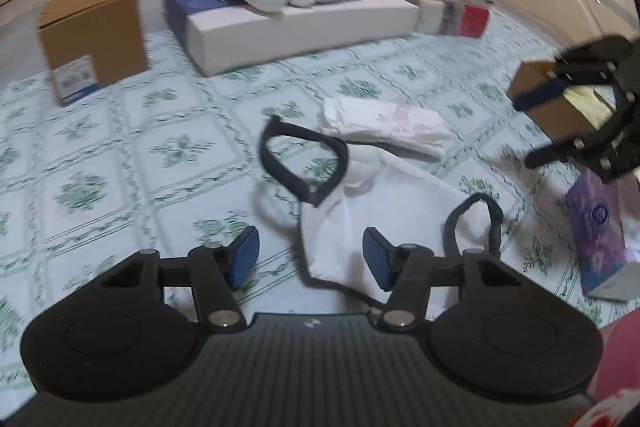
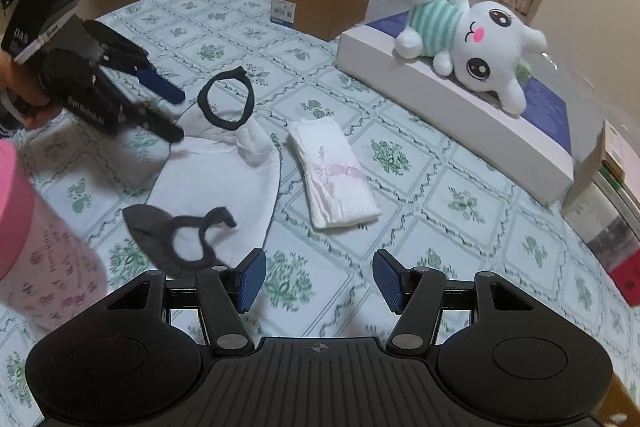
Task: Organize soft objects
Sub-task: 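Grasp the white mask strap with the left gripper while the right gripper reaches the pad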
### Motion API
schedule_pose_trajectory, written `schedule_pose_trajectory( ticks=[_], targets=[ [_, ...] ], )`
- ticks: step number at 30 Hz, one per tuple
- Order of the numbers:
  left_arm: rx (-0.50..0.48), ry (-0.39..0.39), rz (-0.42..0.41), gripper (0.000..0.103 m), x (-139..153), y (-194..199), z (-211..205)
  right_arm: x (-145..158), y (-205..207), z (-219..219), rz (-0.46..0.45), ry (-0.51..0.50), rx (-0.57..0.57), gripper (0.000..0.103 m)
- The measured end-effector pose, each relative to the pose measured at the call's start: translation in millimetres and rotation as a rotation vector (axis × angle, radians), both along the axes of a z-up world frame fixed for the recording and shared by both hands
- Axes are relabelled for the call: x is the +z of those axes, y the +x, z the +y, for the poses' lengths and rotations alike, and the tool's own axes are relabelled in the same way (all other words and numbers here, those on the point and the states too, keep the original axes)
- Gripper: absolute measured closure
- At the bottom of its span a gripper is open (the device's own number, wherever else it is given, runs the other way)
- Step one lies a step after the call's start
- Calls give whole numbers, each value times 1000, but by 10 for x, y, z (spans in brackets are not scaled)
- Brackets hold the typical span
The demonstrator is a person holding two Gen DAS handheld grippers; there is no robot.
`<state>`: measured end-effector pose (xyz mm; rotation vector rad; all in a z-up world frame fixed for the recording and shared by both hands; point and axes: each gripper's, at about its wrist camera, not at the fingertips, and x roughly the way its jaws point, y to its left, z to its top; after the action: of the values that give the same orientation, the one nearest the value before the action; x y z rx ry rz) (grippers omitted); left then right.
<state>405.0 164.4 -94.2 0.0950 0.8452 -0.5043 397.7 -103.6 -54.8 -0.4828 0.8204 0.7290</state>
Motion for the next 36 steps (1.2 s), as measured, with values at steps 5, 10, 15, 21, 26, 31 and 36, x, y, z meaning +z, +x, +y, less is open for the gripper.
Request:
schedule_pose_trajectory(
  ticks=[5, 10, 15, 21, 26, 31, 36],
  targets=[
    [-33, -2, 22, 55, -105, 80, -110, -78, 165, 30, 20, 6, -15, 44],
    [-63, 50, 18, 70, -184, 107, -213, -155, 297, 70, 32, 1, -14, 44],
    [-81, 94, 8, 93, -180, 76, -257, -211, 402, 159, 30, -9, -5, 44],
    [-86, 178, -40, 98, -75, 8, -285, -267, 557, 312, 23, -38, 11, 44],
    [-2, 195, -95, 98, 180, 50, -36, -347, 658, 445, 19, -66, 32, 44],
    [52, 209, -104, 98, 303, 69, 141, -447, 691, 619, -9, -119, 66, 44],
    [93, 192, -99, 98, 315, 29, 198, -541, 705, 742, -47, -171, 71, 44]
  ],
)
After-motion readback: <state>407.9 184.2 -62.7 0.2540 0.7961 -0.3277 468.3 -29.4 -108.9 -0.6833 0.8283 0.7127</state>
